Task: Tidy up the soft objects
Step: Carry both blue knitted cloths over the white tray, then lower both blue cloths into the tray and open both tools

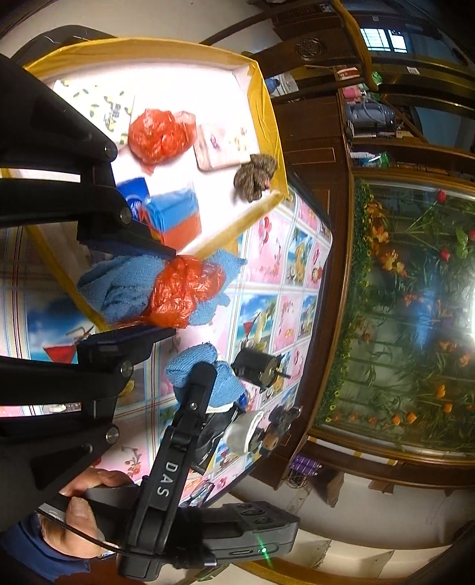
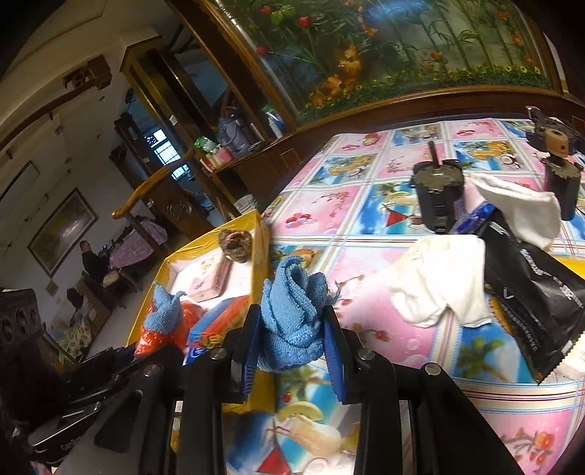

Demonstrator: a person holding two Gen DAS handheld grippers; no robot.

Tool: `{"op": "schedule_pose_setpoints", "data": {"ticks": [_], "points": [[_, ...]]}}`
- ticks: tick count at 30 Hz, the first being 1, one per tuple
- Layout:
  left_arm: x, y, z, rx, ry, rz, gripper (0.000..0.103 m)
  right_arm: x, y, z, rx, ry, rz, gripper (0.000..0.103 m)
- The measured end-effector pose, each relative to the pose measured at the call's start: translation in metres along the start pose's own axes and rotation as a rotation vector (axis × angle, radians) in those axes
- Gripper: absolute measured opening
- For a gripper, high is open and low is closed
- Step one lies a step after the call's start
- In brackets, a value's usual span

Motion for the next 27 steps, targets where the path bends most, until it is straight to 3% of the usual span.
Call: {"op": "schedule_pose_setpoints", "data": {"ticks": [12, 19, 27], "points": [[-0.014, -0.07, 0.003, -0.146, 0.028, -0.06, 0.033, 0.017, -0.05, -0.008, -0.097, -0.05, -0.025, 0.035], [-0.013, -0.115, 0.005, -0.246, 0.021, -0.111, 0.033, 0.042, -0.086, -0.019, -0.16, -0.11, -0.054, 0.035], [-0.008, -0.14, 0.005, -0.298, -0.01, -0.132, 0.033, 0.084, -0.111, -0.037, -0.182, -0.204, -0.062, 0.035]]}}
Point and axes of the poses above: each gripper's, at about its wrist camera, not at the fingertips, and x roughly the way its jaws point, y to its right, z to its underside, the point moved 2 cm from there along x, roughly the way its jaws point, and after that the axes turned 15 degrees about -y, right-handed, at the moved point
